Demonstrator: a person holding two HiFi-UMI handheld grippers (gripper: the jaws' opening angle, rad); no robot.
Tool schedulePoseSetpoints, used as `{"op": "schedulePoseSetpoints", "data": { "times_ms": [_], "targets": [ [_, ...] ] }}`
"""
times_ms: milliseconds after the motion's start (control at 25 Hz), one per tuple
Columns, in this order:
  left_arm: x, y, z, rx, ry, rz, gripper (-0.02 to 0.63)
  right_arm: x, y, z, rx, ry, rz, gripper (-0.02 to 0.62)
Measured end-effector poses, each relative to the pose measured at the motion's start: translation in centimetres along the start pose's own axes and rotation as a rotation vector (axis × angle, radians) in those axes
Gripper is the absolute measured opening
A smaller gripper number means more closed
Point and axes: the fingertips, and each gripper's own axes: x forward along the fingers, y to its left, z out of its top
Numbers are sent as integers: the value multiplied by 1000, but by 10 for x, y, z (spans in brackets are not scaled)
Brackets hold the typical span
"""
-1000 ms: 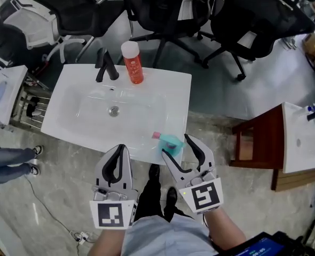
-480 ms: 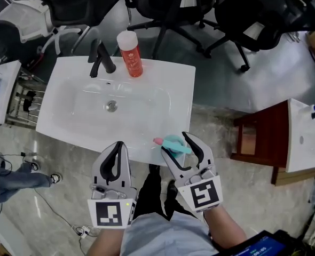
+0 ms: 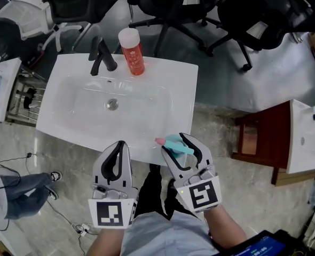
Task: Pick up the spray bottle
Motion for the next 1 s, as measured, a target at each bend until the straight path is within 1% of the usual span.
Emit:
{"op": "schedulePoseSetpoints", "data": {
  "times_ms": [40, 160, 280, 400, 560, 720, 1000],
  "targets": [
    [0, 1, 0, 8, -1, 0, 16, 0, 0, 0, -1, 1, 0, 232],
    [0, 1, 1, -4, -7, 3, 17, 1, 0, 0, -5, 3, 0, 224],
    [-1, 0, -2, 15, 8, 0, 17, 1, 0, 0, -13, 8, 3, 222],
    [-1, -1, 1, -18, -1, 2, 16, 0, 1, 0, -7, 7, 4, 221],
    [-1, 0, 2, 3, -6, 3, 17, 0, 0, 2, -3, -2, 5, 221],
    [-1, -1, 3, -25, -13, 3, 16, 0, 0, 3, -7, 1, 3, 221],
    [-3, -1, 5, -3, -11, 1, 16, -2, 1, 5, -22, 4, -2, 190]
  ]
}}
